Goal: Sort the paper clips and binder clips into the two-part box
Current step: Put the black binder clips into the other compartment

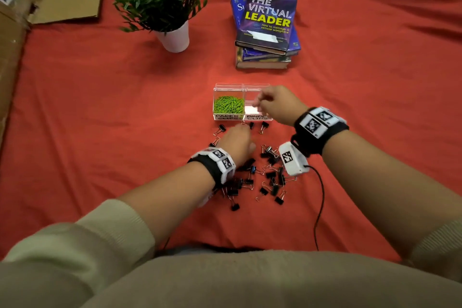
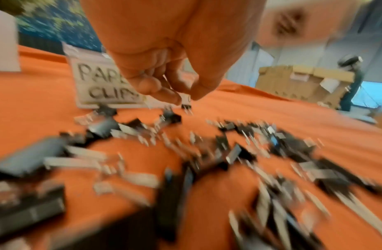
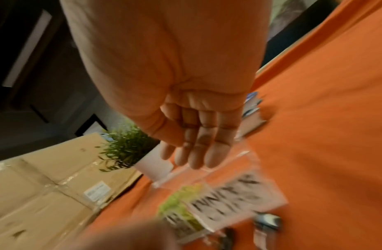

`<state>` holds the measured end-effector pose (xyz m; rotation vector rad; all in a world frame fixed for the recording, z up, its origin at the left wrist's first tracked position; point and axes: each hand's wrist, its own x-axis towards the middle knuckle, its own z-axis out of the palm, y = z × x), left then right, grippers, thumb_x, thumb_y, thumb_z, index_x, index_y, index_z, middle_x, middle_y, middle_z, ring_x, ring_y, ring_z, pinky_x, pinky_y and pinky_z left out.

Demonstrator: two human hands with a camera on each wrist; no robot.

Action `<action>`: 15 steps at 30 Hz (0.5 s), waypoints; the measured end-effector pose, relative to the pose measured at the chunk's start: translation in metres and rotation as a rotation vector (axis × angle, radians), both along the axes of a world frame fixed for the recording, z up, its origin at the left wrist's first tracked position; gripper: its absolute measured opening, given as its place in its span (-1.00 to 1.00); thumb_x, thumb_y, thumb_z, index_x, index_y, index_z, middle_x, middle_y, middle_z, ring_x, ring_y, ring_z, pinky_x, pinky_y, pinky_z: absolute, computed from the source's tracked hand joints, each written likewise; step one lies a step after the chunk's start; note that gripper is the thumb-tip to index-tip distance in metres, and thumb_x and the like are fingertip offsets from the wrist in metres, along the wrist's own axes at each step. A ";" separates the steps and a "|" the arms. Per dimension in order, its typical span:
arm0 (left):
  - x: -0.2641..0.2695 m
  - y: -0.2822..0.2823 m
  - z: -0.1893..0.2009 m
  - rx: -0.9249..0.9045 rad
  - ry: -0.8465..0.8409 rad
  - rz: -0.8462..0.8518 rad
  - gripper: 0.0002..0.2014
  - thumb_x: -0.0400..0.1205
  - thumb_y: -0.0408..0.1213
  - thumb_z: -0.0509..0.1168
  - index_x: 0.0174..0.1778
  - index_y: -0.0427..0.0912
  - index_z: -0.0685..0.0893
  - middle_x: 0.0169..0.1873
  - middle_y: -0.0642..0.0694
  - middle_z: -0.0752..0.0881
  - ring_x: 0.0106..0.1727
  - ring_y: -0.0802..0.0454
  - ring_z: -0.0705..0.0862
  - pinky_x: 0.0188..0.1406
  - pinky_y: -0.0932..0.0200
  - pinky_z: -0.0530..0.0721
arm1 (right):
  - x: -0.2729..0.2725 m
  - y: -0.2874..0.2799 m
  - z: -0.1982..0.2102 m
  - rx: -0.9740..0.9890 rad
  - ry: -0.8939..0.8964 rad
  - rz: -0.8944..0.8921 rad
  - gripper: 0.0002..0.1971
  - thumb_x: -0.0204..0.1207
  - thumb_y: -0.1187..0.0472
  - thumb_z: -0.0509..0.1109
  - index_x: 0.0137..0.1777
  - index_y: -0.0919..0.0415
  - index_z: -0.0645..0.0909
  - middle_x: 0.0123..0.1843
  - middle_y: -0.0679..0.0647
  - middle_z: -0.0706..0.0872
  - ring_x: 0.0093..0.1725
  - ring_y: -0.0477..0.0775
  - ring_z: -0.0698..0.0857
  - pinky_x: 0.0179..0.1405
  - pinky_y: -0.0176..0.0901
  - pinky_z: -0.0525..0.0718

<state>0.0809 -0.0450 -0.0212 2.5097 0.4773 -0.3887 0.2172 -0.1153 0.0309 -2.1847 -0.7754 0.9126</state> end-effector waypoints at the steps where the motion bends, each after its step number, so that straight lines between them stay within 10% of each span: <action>1: 0.003 0.007 0.007 -0.034 -0.037 0.048 -0.92 0.59 -0.32 0.23 -0.06 -0.25 0.51 -0.14 -0.14 0.57 -0.13 -0.10 0.56 -0.21 0.09 0.46 | -0.002 -0.016 -0.005 -0.062 -0.004 0.008 -0.75 0.51 0.43 0.20 -0.28 0.13 0.60 -0.35 -0.02 0.64 -0.36 0.00 0.59 -0.30 -0.13 0.58; 7: 0.031 0.059 0.032 -0.036 -0.194 0.178 -0.92 0.59 -0.43 0.22 -0.05 -0.22 0.57 -0.14 -0.14 0.65 -0.19 -0.06 0.61 -0.16 0.06 0.64 | -0.039 -0.075 -0.053 -0.352 -0.132 0.237 -0.61 0.44 0.16 0.43 0.27 -0.06 0.52 0.21 -0.05 0.54 0.22 0.01 0.53 0.22 -0.06 0.63; 15: 0.019 0.059 0.013 0.133 -0.239 0.030 -0.89 0.58 -0.36 0.26 0.00 -0.18 0.61 0.00 -0.10 0.59 0.05 -0.06 0.57 0.06 0.07 0.62 | -0.066 -0.082 -0.069 -0.304 -0.342 0.288 -0.62 0.53 0.17 0.37 0.34 0.02 0.52 0.25 0.03 0.44 0.23 0.11 0.41 0.14 0.01 0.63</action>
